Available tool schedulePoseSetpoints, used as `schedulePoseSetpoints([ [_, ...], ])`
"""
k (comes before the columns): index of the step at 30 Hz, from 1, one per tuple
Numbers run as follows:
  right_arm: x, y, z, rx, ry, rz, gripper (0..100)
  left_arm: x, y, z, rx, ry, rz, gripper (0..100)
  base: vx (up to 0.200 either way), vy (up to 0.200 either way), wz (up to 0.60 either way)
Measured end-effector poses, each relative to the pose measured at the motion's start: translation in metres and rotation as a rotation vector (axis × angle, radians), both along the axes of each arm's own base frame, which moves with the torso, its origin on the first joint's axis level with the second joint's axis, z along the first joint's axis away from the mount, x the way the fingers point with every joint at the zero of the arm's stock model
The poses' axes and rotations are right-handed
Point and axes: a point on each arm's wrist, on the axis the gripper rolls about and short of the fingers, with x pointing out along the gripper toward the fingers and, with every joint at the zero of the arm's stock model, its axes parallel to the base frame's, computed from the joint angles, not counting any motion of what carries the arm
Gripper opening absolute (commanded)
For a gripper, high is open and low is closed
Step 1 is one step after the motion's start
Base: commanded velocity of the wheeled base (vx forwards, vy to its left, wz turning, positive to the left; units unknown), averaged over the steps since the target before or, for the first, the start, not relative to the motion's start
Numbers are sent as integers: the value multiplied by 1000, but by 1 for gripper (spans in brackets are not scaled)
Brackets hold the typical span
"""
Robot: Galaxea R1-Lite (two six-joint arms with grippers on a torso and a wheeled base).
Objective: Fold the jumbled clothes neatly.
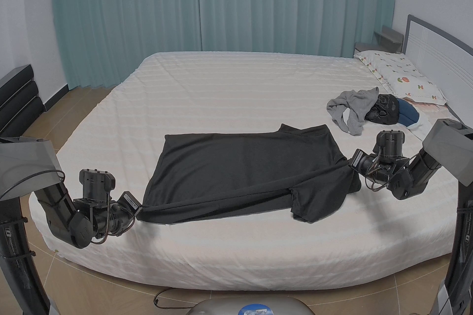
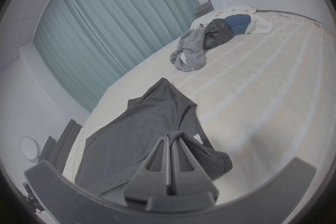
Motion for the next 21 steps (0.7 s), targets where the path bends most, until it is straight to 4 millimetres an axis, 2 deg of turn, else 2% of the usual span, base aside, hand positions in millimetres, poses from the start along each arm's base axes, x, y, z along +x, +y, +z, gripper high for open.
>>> schedulePoseSetpoints([
  [10, 45, 5, -12, -16, -67, 5, 0, 8, -1, -8, -10, 0, 6, 0, 0, 0, 0],
  [17, 65, 11, -25, -22, -93, -7, 0, 10, -2, -12, -9, 4, 6, 0, 0, 0, 0],
  [18, 66, 12, -28, -24, -90, -9, 100, 10, -2, -13, -9, 5, 6, 0, 0, 0, 0],
  [21, 69, 13, -36, -28, -81, -12, 100, 10, -2, -14, -9, 8, 6, 0, 0, 0, 0],
])
